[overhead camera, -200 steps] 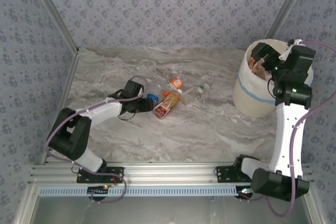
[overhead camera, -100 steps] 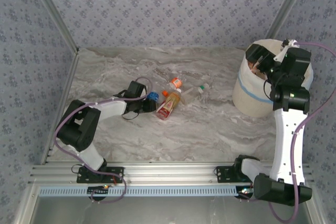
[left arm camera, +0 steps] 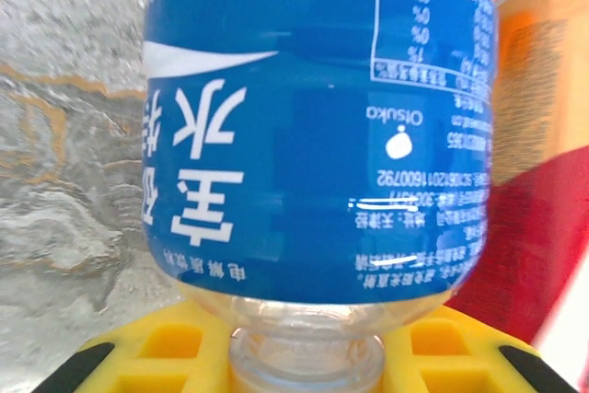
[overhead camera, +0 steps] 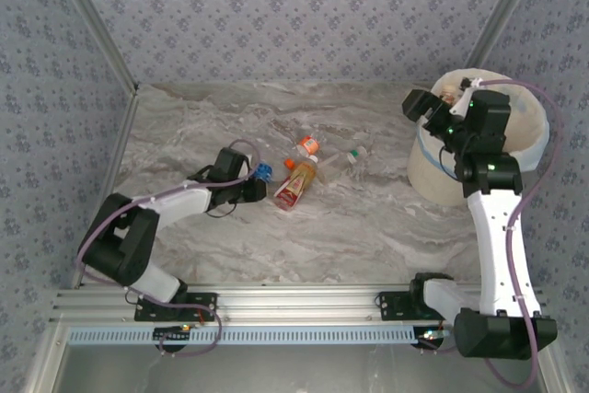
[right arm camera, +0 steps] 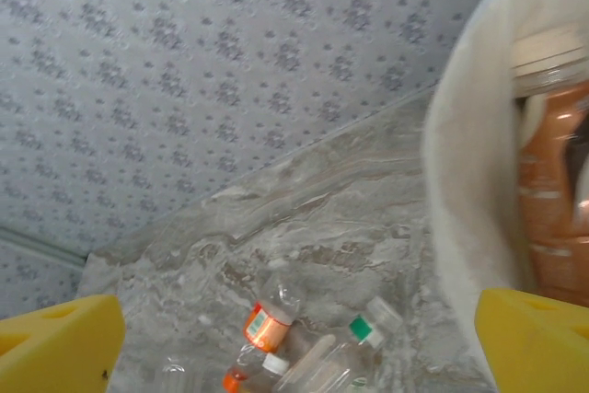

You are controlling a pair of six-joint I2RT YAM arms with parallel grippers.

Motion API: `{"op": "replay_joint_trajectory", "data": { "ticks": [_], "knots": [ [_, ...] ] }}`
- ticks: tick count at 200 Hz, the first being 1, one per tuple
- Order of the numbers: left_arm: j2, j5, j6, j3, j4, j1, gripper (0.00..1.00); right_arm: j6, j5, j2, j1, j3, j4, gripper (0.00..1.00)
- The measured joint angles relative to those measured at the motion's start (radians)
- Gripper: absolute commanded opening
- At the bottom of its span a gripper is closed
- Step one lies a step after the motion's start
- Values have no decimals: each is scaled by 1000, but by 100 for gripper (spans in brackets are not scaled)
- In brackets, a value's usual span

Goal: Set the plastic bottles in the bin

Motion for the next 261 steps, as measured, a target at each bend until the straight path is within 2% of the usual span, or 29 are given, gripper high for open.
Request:
{"op": "replay_joint_trajectory", "data": {
  "ticks": [37, 78, 109, 152, 189, 261],
  "knots": [
    [-145, 1, 27, 0, 0, 0, 0, 29, 3, -13, 122, -59, 89, 100],
    [-238, 123, 48, 13, 29, 0, 0, 51, 1, 20, 222, -59, 158, 100],
    [-239, 237, 37, 50, 107, -4, 0, 72, -54, 90, 280, -59, 209, 100],
    [-189, 324, 6, 131, 207, -42, 0, 90, -163, 198, 351, -19, 273, 100],
    [-139, 367, -2, 181, 258, -87, 0, 108, -202, 275, 407, 44, 286, 100],
    [-103, 397, -24, 211, 328, -134, 0, 139, -218, 328, 424, 62, 286, 97]
  ]
}}
